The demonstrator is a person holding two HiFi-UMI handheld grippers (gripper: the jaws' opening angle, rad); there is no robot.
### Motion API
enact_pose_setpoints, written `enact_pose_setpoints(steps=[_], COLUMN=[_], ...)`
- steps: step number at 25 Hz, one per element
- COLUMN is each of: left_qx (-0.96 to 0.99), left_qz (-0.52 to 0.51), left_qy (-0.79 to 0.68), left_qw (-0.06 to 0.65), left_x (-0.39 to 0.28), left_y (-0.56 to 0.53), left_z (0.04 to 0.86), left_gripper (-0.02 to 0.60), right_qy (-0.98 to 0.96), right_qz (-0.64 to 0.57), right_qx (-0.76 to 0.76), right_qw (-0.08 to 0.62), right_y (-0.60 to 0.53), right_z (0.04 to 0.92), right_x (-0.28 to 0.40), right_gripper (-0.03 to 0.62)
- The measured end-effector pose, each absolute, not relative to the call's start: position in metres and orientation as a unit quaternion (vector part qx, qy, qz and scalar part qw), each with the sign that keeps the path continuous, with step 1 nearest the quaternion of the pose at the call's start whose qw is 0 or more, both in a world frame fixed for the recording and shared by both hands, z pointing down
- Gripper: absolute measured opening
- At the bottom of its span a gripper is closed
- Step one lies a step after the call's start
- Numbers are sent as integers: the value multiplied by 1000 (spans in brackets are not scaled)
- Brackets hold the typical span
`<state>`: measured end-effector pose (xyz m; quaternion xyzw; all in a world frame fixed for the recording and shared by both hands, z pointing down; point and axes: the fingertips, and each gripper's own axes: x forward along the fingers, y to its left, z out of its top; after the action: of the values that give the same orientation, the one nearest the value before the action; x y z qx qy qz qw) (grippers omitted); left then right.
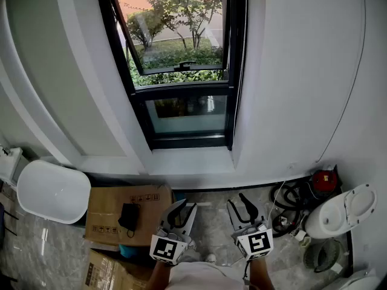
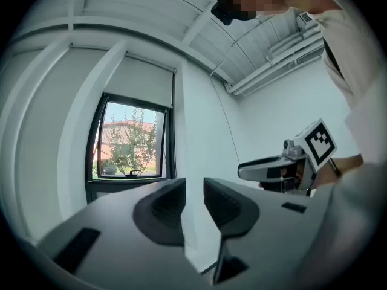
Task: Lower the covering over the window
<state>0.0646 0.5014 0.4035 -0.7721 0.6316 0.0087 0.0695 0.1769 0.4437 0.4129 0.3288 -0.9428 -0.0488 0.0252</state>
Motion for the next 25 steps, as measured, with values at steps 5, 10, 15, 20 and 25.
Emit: enact_pose_setpoints(steps=[5,10,15,20,25], left_qx=[-771,-772,-775,-782,-788], left_qz=[4,5,8,4,1], left_qy=[633,631,627,618,612], left_qw=[75,75,78,78,66], left_x=[72,69,65,54,39], left_y=[494,474,450,417,383], left_z=[406,407,412,419,431], left_gripper=[97,96,95,95,95], right_qy=[-946,-946,-940,-937,-936], right_qz=[-47,-59,-61,-54,-48], right_qx=[321,319,332,343,346], right_qw=[5,26,39,48,51], right_y=[439,423,399,368,338], right_z=[413,417,425,432,438], right_x=[181,172,168,157,142], right_gripper=[147,91,95,98,98])
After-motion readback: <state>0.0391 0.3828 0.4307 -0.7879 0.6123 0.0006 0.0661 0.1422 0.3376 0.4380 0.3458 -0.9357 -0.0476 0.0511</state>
